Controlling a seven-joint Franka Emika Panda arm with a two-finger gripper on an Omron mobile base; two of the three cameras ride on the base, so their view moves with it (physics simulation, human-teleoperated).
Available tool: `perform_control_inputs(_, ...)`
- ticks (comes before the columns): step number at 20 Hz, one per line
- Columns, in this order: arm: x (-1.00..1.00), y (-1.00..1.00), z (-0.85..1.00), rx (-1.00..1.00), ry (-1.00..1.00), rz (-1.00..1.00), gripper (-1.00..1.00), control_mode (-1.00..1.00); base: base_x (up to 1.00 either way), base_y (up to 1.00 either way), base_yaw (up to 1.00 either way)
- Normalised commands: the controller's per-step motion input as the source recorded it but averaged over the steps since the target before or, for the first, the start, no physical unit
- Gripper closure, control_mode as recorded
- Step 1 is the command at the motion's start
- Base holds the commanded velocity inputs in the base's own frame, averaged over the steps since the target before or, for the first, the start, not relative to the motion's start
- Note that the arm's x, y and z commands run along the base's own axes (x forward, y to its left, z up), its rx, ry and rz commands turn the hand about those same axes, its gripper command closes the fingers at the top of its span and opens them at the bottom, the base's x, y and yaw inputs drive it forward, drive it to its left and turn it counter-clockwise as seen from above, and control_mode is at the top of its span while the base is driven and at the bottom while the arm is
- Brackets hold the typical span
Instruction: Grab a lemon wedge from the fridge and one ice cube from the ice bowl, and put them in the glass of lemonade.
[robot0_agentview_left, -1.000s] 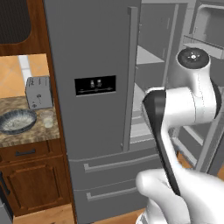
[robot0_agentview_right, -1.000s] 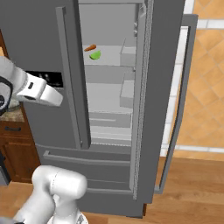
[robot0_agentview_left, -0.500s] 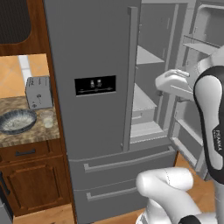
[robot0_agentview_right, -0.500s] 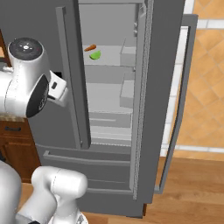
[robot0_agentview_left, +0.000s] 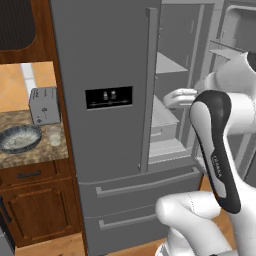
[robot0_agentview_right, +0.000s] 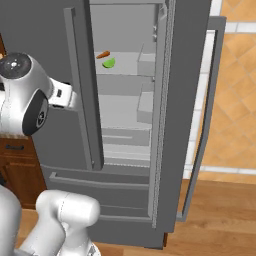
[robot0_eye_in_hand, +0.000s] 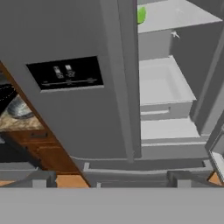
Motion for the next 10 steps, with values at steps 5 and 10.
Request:
perform_control_inputs(5, 0.58, 0.0, -0.28, -0.17, 0.0, 0.0, -1.0, -1.0, 0.0, 0.0, 0.0)
perform_control_inputs(10, 0.55, 0.01, -0.04, -0.11, 0.0, 0.0, -1.0, -1.0, 0.0, 0.0, 0.0)
